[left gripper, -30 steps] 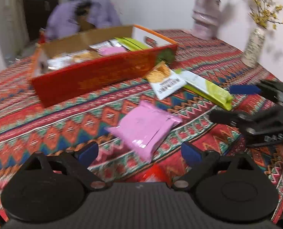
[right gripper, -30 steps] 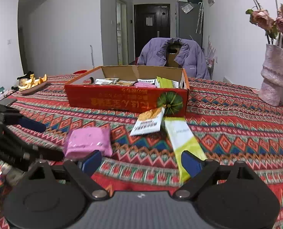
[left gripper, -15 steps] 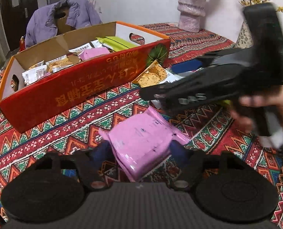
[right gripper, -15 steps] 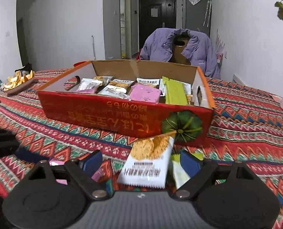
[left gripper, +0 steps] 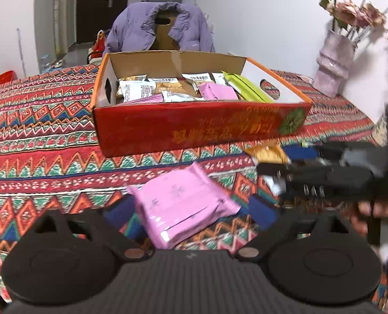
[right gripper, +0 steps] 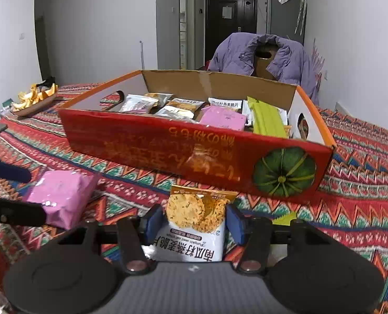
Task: Organize snacks
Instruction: 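Grasp a pink packet with the left tool while the right tool grasps an oat crisp packet, then lower the pink and oat crisp packets into the box and open both tools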
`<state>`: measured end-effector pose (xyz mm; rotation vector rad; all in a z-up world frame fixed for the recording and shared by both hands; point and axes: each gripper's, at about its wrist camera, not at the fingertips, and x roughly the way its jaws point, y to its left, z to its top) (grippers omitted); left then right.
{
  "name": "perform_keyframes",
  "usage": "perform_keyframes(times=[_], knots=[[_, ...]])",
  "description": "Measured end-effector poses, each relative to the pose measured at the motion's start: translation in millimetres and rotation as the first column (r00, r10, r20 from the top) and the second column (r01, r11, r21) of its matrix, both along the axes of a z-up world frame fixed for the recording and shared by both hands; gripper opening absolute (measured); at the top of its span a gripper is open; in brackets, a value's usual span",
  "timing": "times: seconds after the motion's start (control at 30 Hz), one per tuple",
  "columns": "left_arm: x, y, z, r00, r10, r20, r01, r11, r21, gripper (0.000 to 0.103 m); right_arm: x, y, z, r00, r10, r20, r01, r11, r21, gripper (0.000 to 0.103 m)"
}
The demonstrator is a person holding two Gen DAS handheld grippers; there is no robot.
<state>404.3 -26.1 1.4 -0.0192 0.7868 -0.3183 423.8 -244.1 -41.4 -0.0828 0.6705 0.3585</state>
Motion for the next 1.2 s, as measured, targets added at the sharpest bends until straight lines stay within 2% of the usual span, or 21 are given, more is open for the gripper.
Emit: perform_keyframes(times=[0.1, 0.2, 0.27, 0.33, 0.43, 0.47, 0.53, 0.6, 0.67, 0.87, 1.03, 1.2], knots=[[13.4, -14.2, -8.9, 0.998, 0.055, -0.033, -0.055, 0.998, 0.016, 0.098, -12.9, -1.2, 1.0, 1.0, 0.013, -0.011, -0.013, 1.0, 0.006, 0.051], [21.9, -22.3, -16.3, 0.996, 0.091, -0.013, -0.09, 0.995, 0.041, 0.098, -27.5, -2.0, 1.9, 0.999, 0.028, -0.018, -0.028, 1.0, 0.0, 0.051], [25.6, -22.6, -17.5, 0.993, 0.118, -0.029, -0.117, 0.992, 0.038, 0.097, -34.7, -2.9, 2.2, 0.999, 0.025, -0.025, -0.025, 1.0, 0.002, 0.053], [24.6, -20.1, -17.5, 0.992, 0.124, -0.031, -0.124, 0.992, 0.03, 0.097, -39.9, -4.2, 1.0, 0.999, 0.031, -0.034, -0.031, 0.999, 0.011, 0.059], [19.0, -20.3, -17.9, 0.993, 0.109, -0.04, -0.106, 0.992, 0.067, 0.096, -42.9, -1.8, -0.3, 0.999, 0.026, -0.022, -0.026, 1.0, -0.003, 0.059], [16.3, -20.6, -18.3, 0.994, 0.102, -0.039, -0.098, 0.992, 0.082, 0.089, -42.9, -1.3, 0.0, 1.0, 0.021, -0.021, -0.021, 1.0, -0.003, 0.056], [10.3, -21.8, -17.5, 0.996, 0.088, -0.027, -0.085, 0.99, 0.112, 0.084, -43.9, 0.4, 0.6, 1.0, 0.022, -0.015, -0.022, 1.0, -0.009, 0.048], [3.3, -19.7, -14.1, 0.995, 0.091, -0.031, -0.088, 0.991, 0.097, 0.076, -48.4, 2.5, 2.9, 1.0, 0.026, -0.016, -0.026, 1.0, -0.014, 0.043], [-7.3, -16.9, -9.0, 0.995, 0.099, -0.028, -0.097, 0.992, 0.075, 0.069, -58.6, 2.0, 6.5, 1.0, 0.028, -0.008, -0.028, 0.999, -0.026, 0.04], [-72.3, -9.1, 20.7, 0.991, 0.117, 0.06, -0.119, 0.992, 0.033, 0.069, -114.7, -12.7, 28.7, 0.999, 0.026, 0.018, -0.026, 1.0, -0.005, 0.04], [-132.5, -5.0, 41.1, 0.991, 0.094, 0.1, -0.094, 0.996, -0.004, 0.069, -165.1, -24.6, 42.8, 0.999, 0.035, 0.028, -0.035, 0.999, 0.009, 0.04], [-151.1, -2.2, 42.1, 0.989, 0.108, 0.099, -0.109, 0.994, 0.012, 0.069, -180.6, -33.7, 47.7, 0.999, 0.021, 0.043, -0.022, 1.0, 0.017, 0.04]])
